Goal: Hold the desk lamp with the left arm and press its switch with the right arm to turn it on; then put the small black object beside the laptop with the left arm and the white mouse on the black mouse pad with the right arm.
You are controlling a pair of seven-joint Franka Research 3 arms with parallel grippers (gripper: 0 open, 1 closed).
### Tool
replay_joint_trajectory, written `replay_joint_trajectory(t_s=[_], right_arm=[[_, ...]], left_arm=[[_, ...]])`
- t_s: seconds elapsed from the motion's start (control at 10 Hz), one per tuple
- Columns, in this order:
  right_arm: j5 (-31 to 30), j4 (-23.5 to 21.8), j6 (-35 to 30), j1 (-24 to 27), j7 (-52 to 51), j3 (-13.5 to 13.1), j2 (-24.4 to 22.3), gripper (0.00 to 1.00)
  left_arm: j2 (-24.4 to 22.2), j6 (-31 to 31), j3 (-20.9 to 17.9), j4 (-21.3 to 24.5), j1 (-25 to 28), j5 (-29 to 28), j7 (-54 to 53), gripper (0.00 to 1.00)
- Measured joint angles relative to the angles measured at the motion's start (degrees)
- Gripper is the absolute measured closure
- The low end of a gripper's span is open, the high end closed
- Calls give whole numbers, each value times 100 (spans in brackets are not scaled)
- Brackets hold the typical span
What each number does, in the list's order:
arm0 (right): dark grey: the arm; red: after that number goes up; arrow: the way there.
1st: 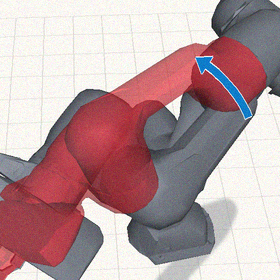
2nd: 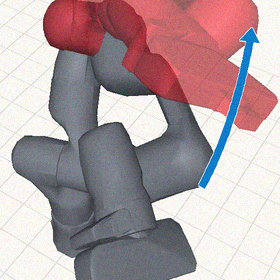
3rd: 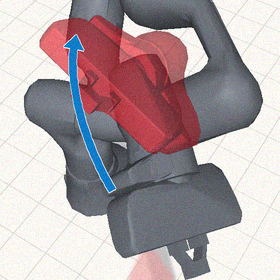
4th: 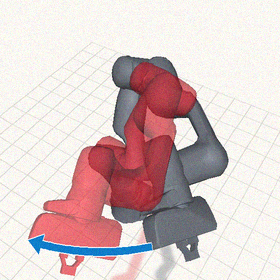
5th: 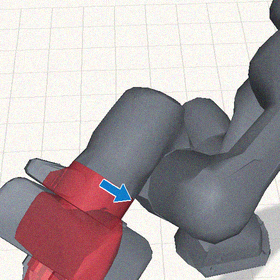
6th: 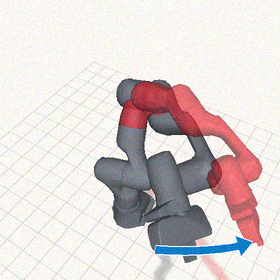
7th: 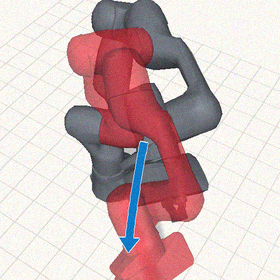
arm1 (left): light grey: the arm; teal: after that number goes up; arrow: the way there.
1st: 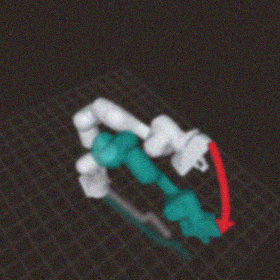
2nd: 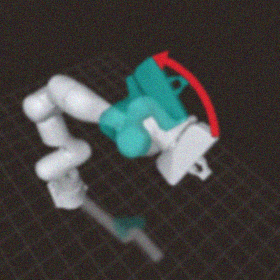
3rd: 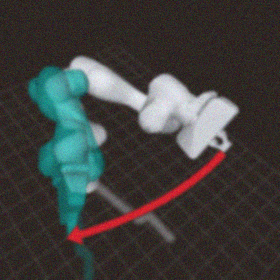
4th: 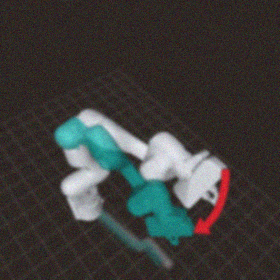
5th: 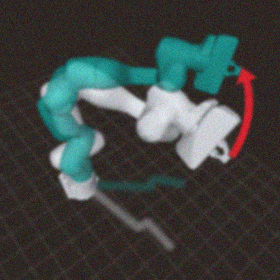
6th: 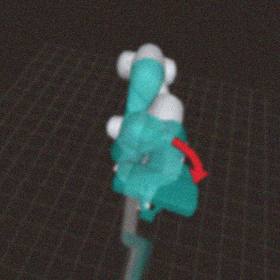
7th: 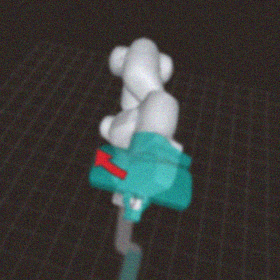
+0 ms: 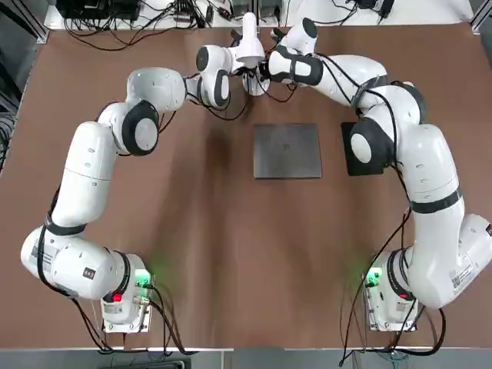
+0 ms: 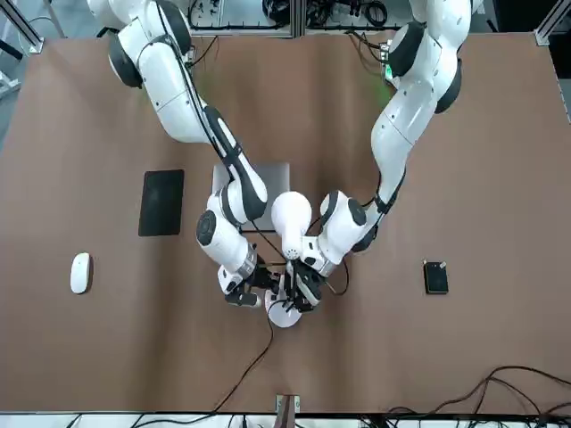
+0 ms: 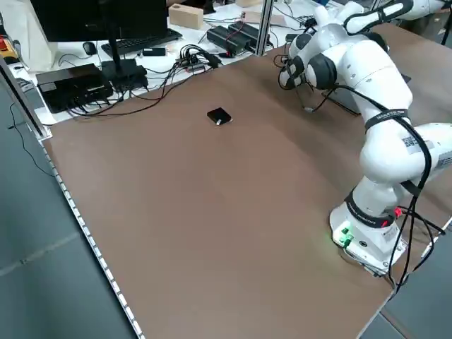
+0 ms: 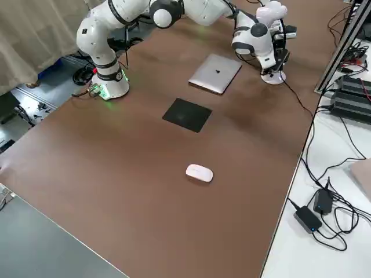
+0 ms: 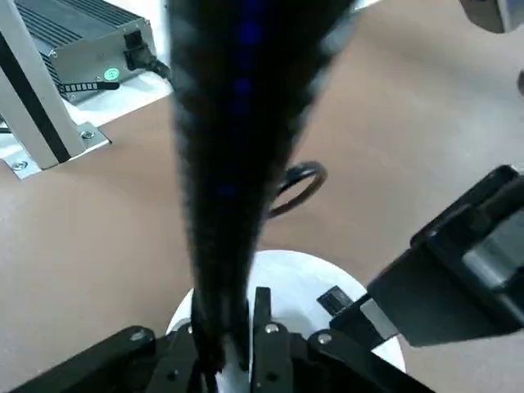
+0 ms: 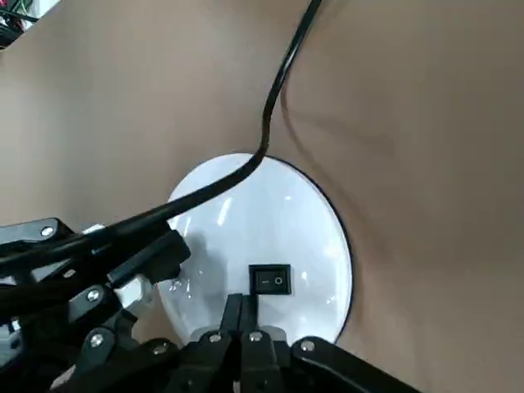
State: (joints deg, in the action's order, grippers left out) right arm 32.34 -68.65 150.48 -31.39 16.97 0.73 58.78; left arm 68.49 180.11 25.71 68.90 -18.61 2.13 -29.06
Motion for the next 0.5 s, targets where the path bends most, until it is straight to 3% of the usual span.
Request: replay_joint_trajectory(t_s=[0.5], right_arm=[[-6, 41, -755, 297, 6, -68, -329, 99]], left_arm=[[1, 0, 2, 0, -15, 0, 0, 89]])
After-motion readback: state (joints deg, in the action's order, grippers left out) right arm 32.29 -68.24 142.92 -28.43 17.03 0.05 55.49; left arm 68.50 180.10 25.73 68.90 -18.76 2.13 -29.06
